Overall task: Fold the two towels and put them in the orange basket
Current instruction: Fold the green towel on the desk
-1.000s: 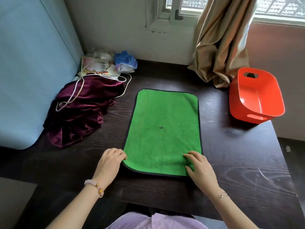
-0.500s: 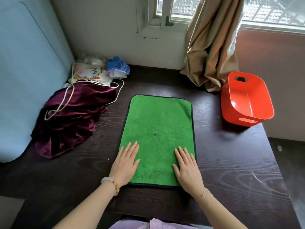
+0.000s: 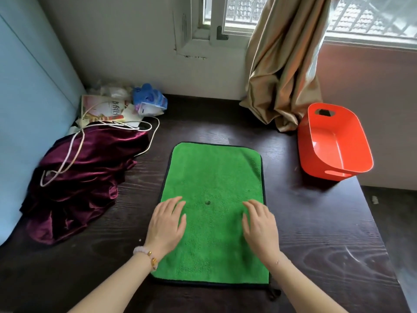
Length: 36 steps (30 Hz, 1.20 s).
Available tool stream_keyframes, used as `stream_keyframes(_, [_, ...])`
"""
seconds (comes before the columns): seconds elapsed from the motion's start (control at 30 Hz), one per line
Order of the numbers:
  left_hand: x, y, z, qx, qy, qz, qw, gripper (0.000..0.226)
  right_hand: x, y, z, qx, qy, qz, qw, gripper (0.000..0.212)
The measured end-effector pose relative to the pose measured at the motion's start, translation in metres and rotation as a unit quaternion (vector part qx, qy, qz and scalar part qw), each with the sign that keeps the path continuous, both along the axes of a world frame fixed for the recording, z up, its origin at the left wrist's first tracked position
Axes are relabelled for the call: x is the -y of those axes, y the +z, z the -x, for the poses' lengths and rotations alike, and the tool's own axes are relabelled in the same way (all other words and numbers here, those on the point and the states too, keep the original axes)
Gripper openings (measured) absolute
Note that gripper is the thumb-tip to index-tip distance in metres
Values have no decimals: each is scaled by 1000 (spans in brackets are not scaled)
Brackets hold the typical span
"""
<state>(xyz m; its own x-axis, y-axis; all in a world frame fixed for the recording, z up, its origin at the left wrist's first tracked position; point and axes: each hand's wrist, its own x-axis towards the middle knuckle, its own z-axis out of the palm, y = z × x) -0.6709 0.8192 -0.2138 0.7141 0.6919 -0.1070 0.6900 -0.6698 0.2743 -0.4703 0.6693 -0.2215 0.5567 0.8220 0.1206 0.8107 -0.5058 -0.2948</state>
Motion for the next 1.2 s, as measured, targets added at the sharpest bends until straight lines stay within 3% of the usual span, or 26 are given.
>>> stream_keyframes(0.17, [-41,3,-62,10,5,23,1000,48,-83,5,-50,-17,-26,25,999,31])
stream_keyframes(0.37, [-88,-7,-108,15,18,19,1000,49,-133,-4,-89,-35,-56,88,994,43])
stream_keyframes(0.53, [-118,-15,-120,21,25,6,999,48,-132,-18,-92,-43,-66,69,994,50])
stream_keyframes(0.73, [-132,-26,-119,-38,29,-13,999,70,-133,-27,-93,-41,-79,73,993,69])
stream_keyframes(1.03, [-147,-7,-114,-62,-1,42,997,71,-135,-8,-94,-97,-73,98,988,54])
stream_keyframes(1.2, [-109,12,-78,-24,-50,50,997,65,-92,5,-53,-107,-19,49,993,49])
